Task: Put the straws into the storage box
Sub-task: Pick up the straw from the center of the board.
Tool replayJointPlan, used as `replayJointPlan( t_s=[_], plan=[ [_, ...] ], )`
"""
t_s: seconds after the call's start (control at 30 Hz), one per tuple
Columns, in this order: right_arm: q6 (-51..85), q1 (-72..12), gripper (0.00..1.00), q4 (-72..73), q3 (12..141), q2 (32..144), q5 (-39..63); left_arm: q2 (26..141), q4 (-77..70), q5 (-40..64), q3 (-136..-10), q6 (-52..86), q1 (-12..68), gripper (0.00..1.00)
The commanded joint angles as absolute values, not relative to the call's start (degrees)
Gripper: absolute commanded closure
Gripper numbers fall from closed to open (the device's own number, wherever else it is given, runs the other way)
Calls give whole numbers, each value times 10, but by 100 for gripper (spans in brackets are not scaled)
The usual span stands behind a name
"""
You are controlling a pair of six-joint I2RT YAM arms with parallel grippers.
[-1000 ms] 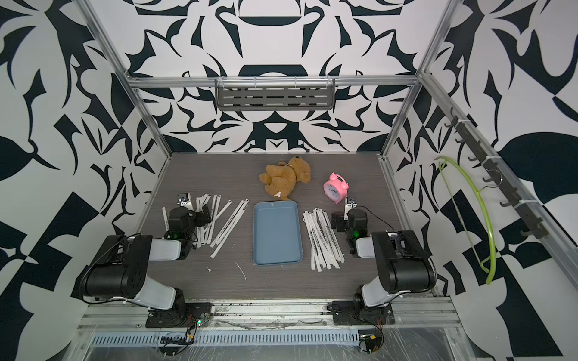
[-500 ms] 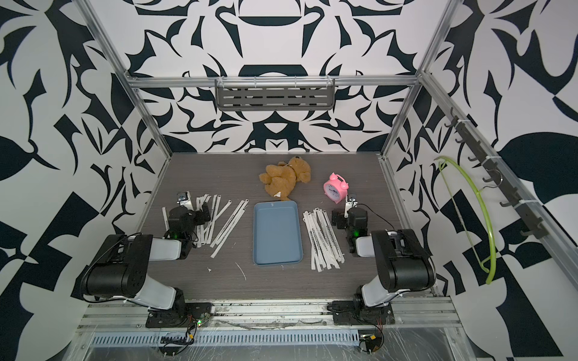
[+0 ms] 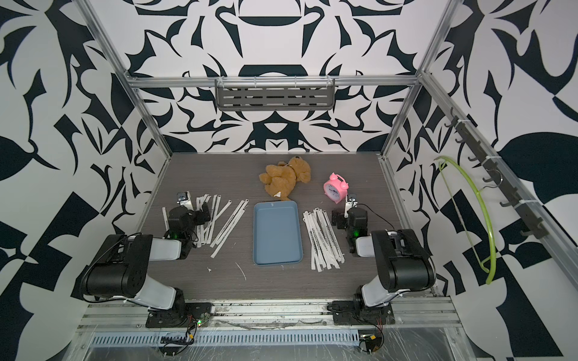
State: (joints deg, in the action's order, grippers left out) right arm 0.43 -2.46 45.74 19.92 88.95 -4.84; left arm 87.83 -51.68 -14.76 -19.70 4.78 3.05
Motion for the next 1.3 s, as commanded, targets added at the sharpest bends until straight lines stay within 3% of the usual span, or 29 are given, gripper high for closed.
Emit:
replayJointPlan(
  t_s=[0.0, 0.13, 0.37, 0.6, 0.77, 0.97, 1.13, 1.2, 1.27],
  plan=[
    [-15, -40, 0, 404, 248, 855, -65, 865, -533, -131, -199, 31, 39, 1],
    [23, -81, 0, 109, 399, 814, -146, 773, -457, -204, -200, 16, 77, 1],
    [114, -106, 0, 17, 408, 720, -188, 639, -282, -257, -230, 67, 108, 1],
    [339, -126, 0, -331, 540, 686, -290, 536, -117, -323, -274, 161, 153, 1],
    [311, -119, 31, -365, 528, 618, -154, 537, 99, -420, -362, 347, 151, 1],
    [301, -130, 39, -471, 525, 578, -82, 557, 191, -328, -453, 270, 146, 1],
    [316, -140, 45, -514, 497, 520, -74, 565, 174, -176, -467, 257, 146, 13],
    [314, -140, 50, -526, 492, 515, -50, 586, 185, -137, -480, 272, 146, 14],
    [317, -146, 61, -535, 486, 519, -20, 603, 192, -105, -486, 287, 146, 14]
  ],
)
